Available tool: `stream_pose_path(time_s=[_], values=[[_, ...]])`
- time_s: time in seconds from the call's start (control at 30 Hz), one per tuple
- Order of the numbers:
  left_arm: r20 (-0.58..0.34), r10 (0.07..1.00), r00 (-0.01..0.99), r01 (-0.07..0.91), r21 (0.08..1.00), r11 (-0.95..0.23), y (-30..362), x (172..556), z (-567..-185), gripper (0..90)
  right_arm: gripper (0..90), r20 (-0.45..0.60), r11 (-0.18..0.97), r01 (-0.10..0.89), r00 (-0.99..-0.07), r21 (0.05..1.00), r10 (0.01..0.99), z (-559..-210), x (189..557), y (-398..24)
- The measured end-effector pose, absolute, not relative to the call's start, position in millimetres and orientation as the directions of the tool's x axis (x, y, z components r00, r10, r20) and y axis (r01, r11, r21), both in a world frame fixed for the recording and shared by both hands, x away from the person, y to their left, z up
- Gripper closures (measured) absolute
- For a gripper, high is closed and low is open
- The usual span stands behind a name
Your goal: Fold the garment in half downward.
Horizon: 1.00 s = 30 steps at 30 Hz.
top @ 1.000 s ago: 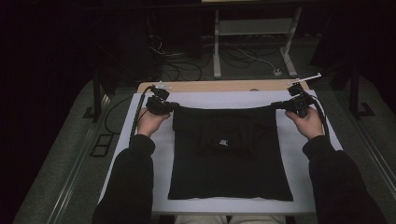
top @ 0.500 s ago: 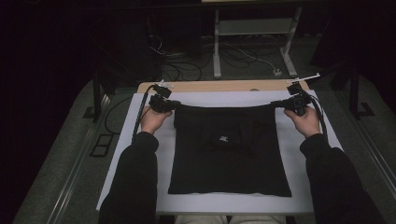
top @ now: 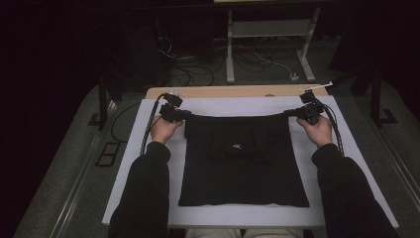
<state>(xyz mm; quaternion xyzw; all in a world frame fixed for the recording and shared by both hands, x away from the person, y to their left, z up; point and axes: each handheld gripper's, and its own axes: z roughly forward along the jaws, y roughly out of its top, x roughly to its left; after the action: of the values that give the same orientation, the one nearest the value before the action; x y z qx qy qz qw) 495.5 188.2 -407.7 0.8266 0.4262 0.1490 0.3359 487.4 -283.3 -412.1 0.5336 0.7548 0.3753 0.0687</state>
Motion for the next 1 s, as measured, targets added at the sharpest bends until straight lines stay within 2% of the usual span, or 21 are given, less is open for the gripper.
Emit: stream_pose_path(time_s=[0.53, 0.6, 0.7, 0.87, 1.0], values=[[-0.092, 0.820, 0.565, 0.639, 0.677, -0.365, 194.4, 495.8, -430.0, 83.3, 86.0, 0.332, 0.127, 0.798, -0.382, 0.589, 0.863, -430.8, 494.8, -283.6], [-0.104, 0.825, 0.555, 0.642, 0.684, -0.347, 195.5, 495.1, -431.3, 79.5, 83.9, 0.348, 0.118, 0.802, -0.381, 0.586, 0.857, -431.7, 494.8, -284.6], [-0.131, 0.831, 0.540, 0.663, 0.675, -0.325, 199.8, 494.3, -432.0, 67.2, 72.3, 0.370, 0.096, 0.809, -0.367, 0.580, 0.854, -432.8, 493.9, -285.8], [-0.134, 0.834, 0.536, 0.667, 0.672, -0.321, 203.0, 490.3, -433.5, 48.1, 60.5, 0.386, 0.091, 0.804, -0.377, 0.587, 0.842, -429.6, 490.7, -285.7], [-0.192, 0.827, 0.529, 0.680, 0.678, -0.277, 207.1, 487.8, -431.9, 39.5, 50.0, 0.352, 0.110, 0.784, -0.393, 0.611, 0.850, -421.4, 485.9, -282.0]])
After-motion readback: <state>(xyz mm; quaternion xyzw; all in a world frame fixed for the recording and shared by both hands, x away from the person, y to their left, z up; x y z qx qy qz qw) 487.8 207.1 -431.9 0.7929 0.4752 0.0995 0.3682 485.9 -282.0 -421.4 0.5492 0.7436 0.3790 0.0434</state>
